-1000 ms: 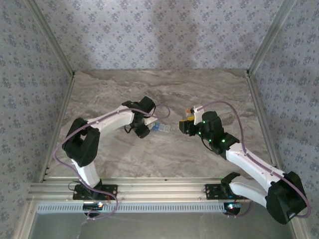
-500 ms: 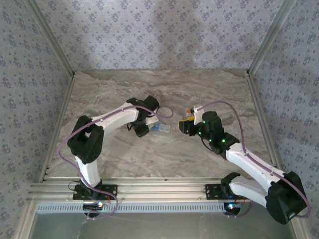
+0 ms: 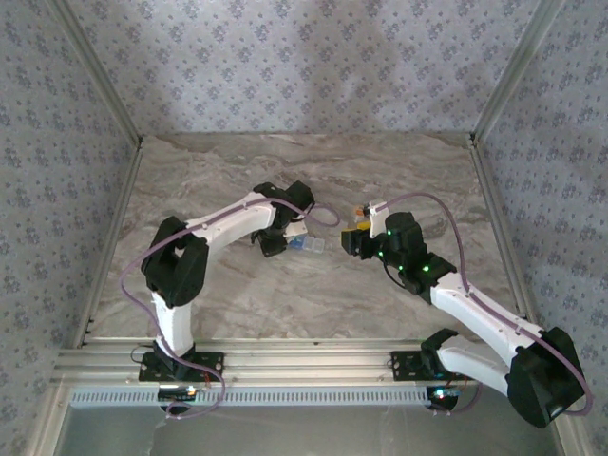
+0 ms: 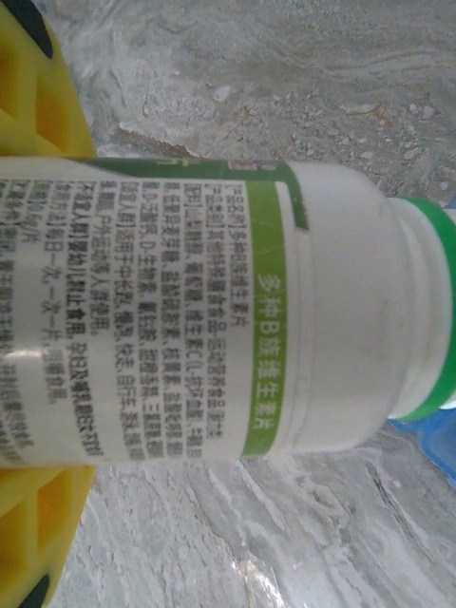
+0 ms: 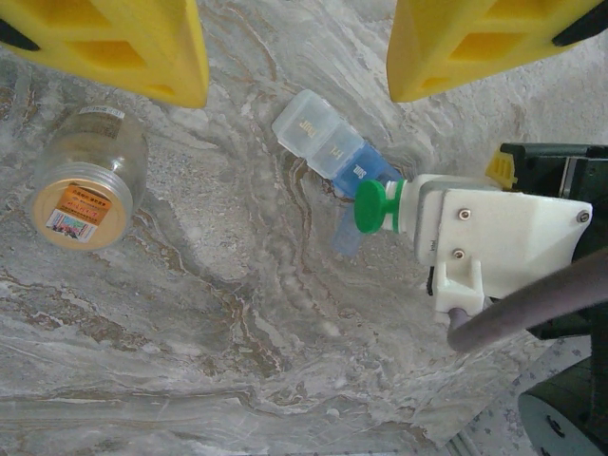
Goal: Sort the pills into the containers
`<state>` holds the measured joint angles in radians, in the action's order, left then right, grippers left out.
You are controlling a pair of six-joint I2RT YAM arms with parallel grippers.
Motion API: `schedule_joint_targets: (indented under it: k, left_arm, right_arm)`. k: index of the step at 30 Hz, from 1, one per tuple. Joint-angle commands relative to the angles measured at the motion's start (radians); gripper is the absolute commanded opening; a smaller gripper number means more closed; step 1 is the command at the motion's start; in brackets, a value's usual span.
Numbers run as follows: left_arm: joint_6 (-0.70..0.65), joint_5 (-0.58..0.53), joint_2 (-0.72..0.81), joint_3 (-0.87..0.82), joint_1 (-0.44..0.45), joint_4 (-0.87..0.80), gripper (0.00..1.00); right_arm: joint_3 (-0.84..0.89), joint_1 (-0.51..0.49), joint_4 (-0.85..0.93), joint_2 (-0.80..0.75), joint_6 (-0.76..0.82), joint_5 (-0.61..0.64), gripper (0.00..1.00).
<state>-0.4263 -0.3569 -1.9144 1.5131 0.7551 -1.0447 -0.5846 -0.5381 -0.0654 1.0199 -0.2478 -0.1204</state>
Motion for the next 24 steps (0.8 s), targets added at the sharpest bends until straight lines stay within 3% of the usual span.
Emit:
schedule_joint_targets:
  k: [1, 24]
  left_arm:
    - [-0.042, -0.063, -0.027, 0.037, 0.018, -0.073, 0.00]
    - [-0.025, -0.058, 0.000, -0.047, 0.025, -0.026, 0.00]
  right_arm:
    - [0.014, 0.004, -0.027, 0.001, -0.018, -0.020, 0.54]
    - [0.014, 0.005, -0.033, 0.014, -0.023, -0.028, 0.54]
